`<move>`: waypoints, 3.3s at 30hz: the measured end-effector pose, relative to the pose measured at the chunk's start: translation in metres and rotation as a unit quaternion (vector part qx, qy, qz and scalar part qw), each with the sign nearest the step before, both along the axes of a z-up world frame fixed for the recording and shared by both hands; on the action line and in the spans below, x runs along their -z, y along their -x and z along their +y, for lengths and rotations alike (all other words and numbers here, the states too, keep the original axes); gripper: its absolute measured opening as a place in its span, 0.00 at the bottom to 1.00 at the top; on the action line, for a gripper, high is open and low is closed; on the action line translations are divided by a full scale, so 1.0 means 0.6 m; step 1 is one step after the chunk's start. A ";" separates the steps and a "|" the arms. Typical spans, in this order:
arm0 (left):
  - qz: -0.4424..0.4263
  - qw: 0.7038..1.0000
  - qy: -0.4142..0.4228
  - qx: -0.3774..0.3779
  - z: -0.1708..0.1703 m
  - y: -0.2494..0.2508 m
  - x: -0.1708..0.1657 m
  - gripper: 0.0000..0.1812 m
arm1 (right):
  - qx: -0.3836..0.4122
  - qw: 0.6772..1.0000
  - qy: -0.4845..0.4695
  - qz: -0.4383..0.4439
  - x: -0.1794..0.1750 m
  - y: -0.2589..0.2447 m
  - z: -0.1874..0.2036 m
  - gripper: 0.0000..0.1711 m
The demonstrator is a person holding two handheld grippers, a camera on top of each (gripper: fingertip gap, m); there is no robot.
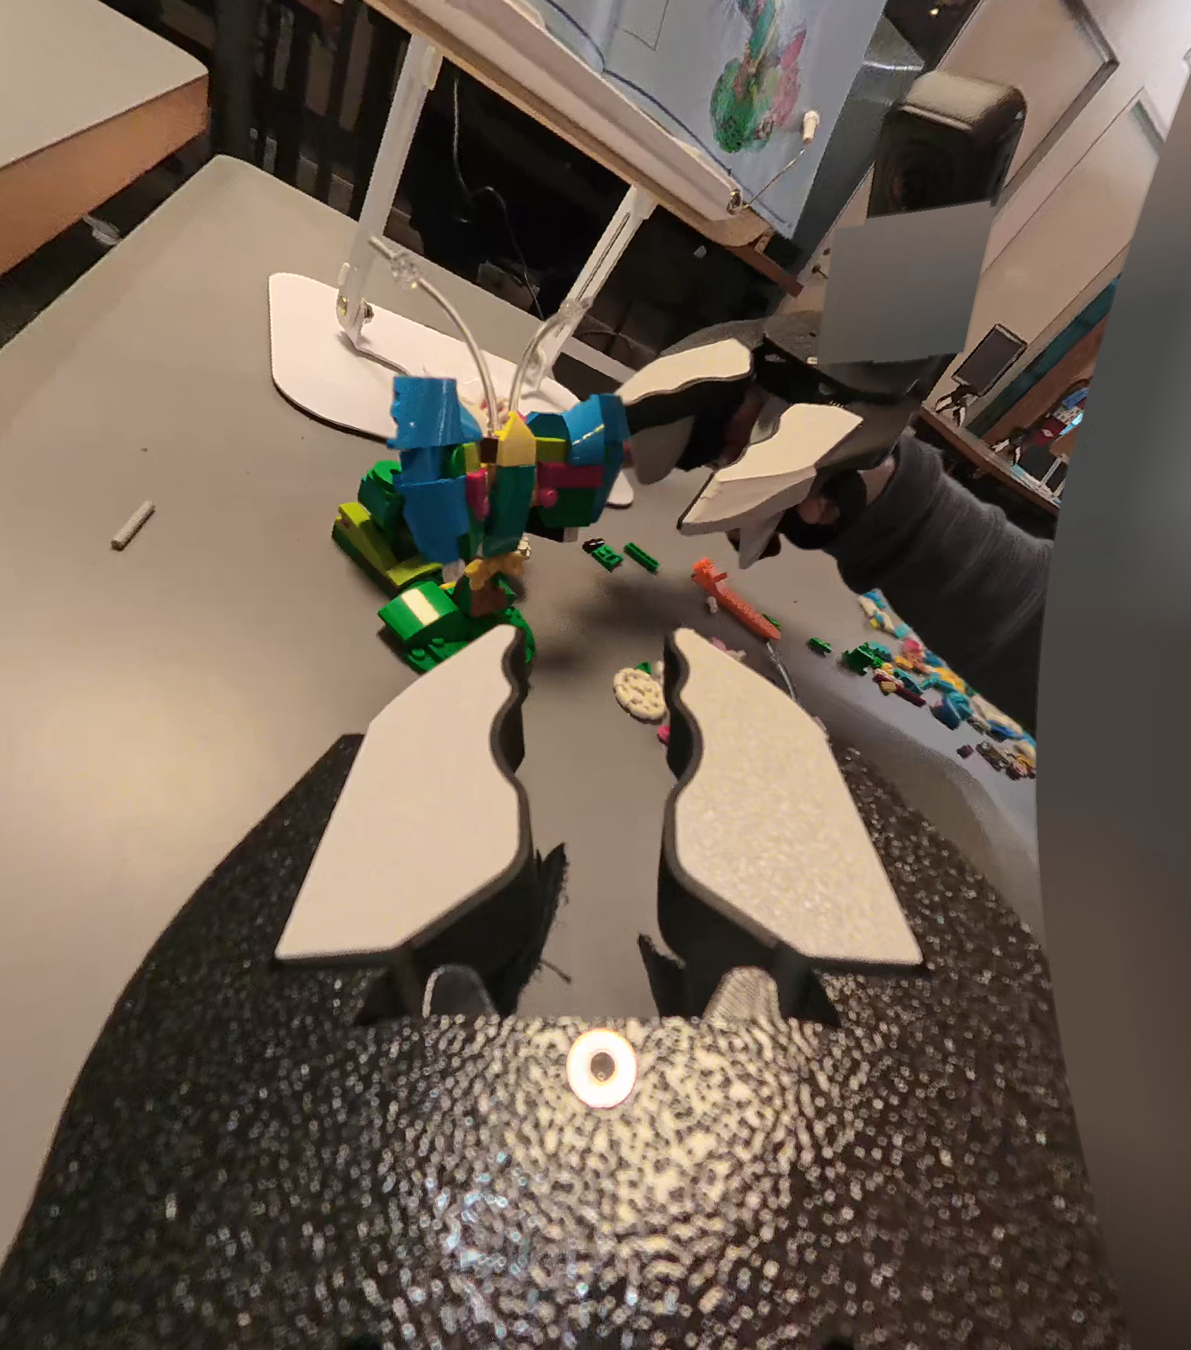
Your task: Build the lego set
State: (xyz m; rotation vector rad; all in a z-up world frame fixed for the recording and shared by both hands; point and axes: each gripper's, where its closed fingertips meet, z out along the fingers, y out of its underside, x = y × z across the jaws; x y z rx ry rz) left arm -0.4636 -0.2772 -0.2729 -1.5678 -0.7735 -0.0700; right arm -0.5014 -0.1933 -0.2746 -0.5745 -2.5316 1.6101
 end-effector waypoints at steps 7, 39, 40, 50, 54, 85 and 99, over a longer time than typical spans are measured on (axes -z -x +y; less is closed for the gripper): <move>0.034 0.999 -0.011 -0.009 -0.013 -0.039 -0.013 0.20 | 0.055 0.996 -0.072 0.019 -0.019 -0.053 0.081 0.33; 0.173 0.985 0.011 -0.009 -0.003 -0.189 -0.075 0.55 | 0.342 0.927 -0.058 0.141 -0.068 -0.413 0.100 0.30; 0.176 0.984 0.012 -0.011 -0.007 -0.193 -0.075 0.55 | 0.349 0.925 -0.047 0.139 -0.066 -0.414 0.098 0.30; 0.260 0.962 -0.025 -0.075 0.025 -0.185 -0.115 0.53 | 0.501 0.850 0.051 0.156 -0.082 -0.341 0.183 0.30; 0.328 0.934 -0.047 -0.132 0.076 -0.134 -0.150 0.49 | 0.544 0.814 0.038 0.202 -0.126 -0.238 0.248 0.29; 0.448 0.886 0.027 -0.112 0.203 -0.077 -0.088 0.45 | 0.606 0.735 -0.242 0.184 -0.151 0.116 0.449 0.00; 0.433 0.894 0.027 -0.114 0.201 -0.067 -0.084 0.44 | 0.535 0.793 0.224 0.189 -0.165 0.092 0.450 0.26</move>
